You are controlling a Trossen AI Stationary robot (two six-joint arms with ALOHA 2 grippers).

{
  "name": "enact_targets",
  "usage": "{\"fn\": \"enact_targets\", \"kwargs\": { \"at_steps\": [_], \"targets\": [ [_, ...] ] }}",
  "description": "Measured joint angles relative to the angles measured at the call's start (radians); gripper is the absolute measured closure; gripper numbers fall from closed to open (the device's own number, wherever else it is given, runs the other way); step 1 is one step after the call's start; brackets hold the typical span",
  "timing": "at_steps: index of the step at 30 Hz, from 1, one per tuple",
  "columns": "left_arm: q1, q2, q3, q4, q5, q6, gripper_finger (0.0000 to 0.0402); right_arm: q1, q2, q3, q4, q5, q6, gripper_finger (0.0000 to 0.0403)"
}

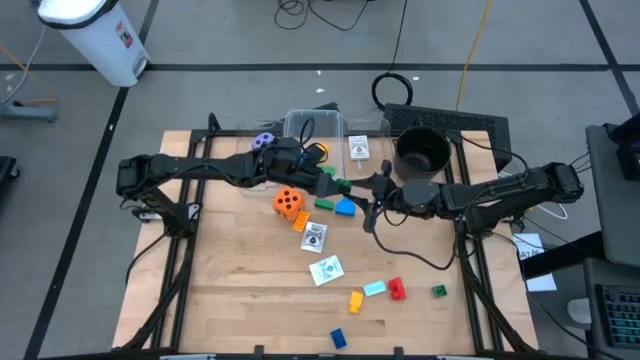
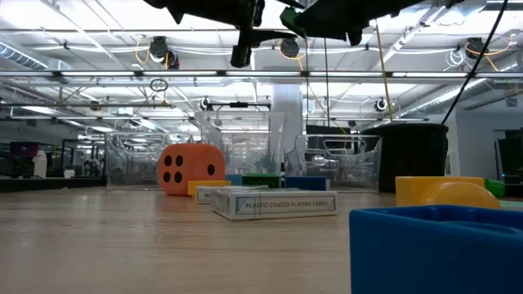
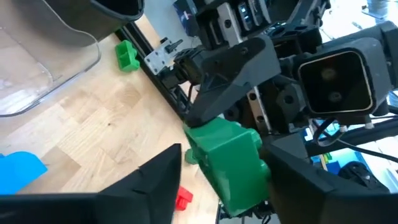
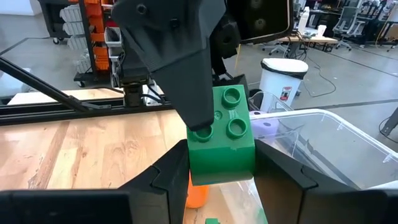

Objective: Pick & Place Toys
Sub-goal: Put the green four stud game piece into the middle transparent bin

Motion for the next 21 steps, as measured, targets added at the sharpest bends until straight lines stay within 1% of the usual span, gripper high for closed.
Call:
{"fn": "enact_targets", "kwargs": {
  "at_steps": [5, 8, 10, 13, 17, 21],
  "targets": [
    [0.006, 0.0, 0.0, 0.001, 0.0, -0.001, 0.0261, 0.0, 0.0, 0.0, -0.007, 0.002, -0.004, 0.0257],
    [0.014, 0.0, 0.0, -0.001, 0.003, -0.007, 0.0288, -0.001, 0.0, 0.0, -0.014, 0.007, -0.01, 0.0258],
    [0.018, 0.0, -0.001, -0.003, 0.007, -0.012, 0.0295, -0.001, 0.0, 0.0, -0.018, 0.008, -0.011, 0.0259],
    [0.02, 0.0, -0.001, -0.002, 0.012, -0.01, 0.0289, 0.0, 0.0, 0.0, -0.015, 0.006, -0.01, 0.0257],
    [0.02, 0.0, -0.001, 0.0, 0.022, 0.026, 0.0283, 0.001, 0.0, 0.0, -0.012, -0.003, 0.001, 0.0235],
    [0.025, -0.003, -0.001, 0.01, 0.05, 0.059, 0.0301, 0.002, -0.012, 0.0, -0.005, -0.014, 0.005, 0.0211]
  ]
}}
